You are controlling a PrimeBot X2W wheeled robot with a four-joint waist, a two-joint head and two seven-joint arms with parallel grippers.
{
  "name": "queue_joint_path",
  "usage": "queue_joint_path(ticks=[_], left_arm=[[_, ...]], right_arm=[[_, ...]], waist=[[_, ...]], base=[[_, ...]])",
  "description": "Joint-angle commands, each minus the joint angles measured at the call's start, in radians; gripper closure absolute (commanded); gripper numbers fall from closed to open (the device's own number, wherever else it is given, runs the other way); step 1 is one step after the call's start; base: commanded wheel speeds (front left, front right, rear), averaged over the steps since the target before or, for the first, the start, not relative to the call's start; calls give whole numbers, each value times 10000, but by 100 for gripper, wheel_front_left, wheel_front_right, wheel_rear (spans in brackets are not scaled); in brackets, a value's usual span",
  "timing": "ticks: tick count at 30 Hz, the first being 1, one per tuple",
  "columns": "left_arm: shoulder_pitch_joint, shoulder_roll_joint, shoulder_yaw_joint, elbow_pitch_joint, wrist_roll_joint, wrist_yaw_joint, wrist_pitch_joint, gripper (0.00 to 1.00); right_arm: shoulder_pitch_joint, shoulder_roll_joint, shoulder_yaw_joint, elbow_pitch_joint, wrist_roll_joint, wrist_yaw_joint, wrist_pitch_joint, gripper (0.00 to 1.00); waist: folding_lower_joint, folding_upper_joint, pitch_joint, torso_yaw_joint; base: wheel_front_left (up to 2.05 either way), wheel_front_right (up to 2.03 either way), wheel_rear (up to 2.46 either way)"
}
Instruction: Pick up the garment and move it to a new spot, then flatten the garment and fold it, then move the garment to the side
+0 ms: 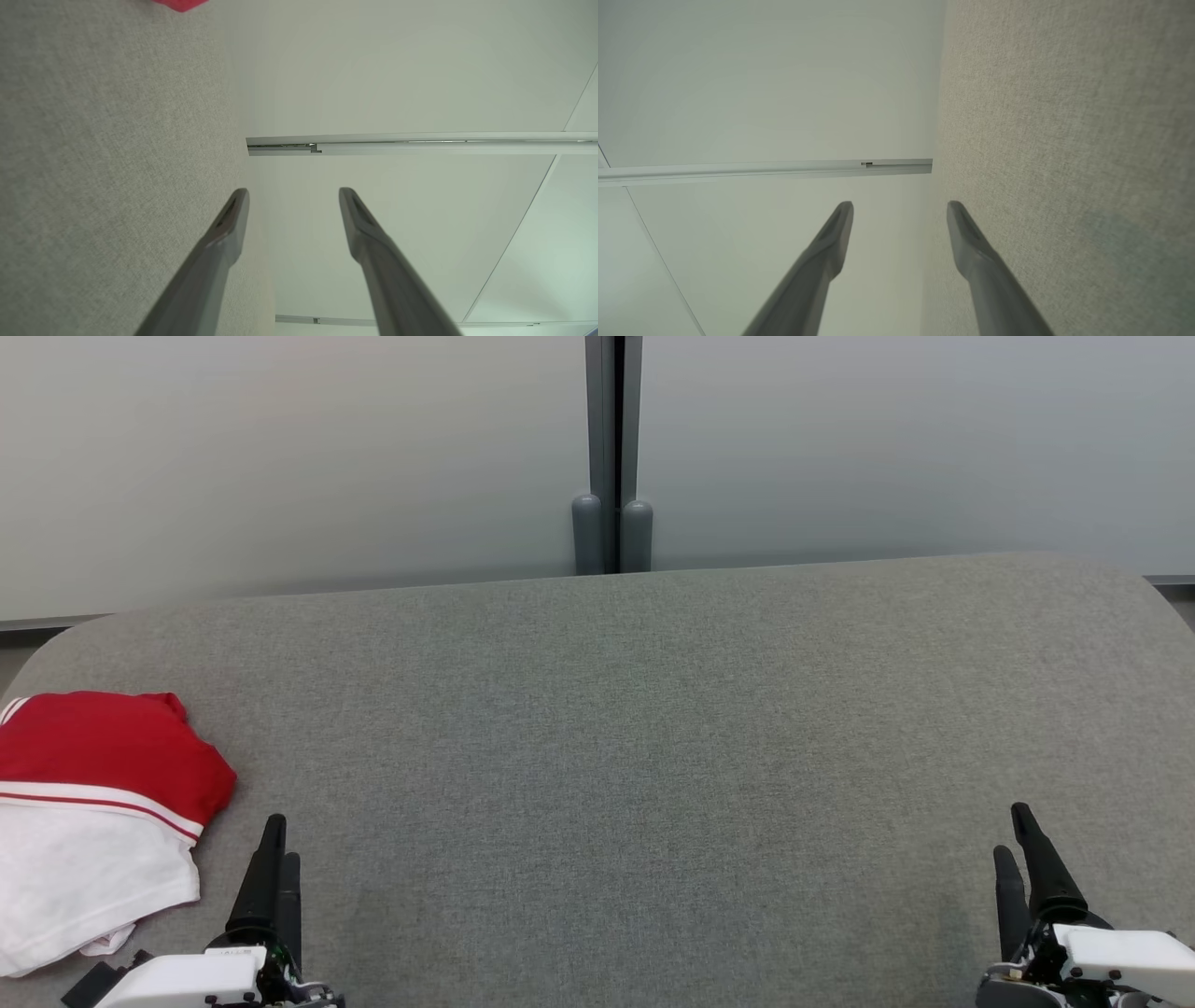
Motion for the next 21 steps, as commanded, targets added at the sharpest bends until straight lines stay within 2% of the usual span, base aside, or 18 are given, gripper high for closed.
queue_joint_path(ticks=[1, 21], left_arm=[[-140, 162, -82, -247, 202, -2, -115, 0], [97, 141, 137, -997, 4739, -5, -1006, 0]], right_arm=[[-129, -134, 103, -220, -238, 22, -117, 0], [22, -140, 503, -939, -4830, 43, -970, 0]], waist=[[1, 0, -6, -2], [1, 0, -72, -26]], base=[[0, 0, 0], [0, 0, 0]])
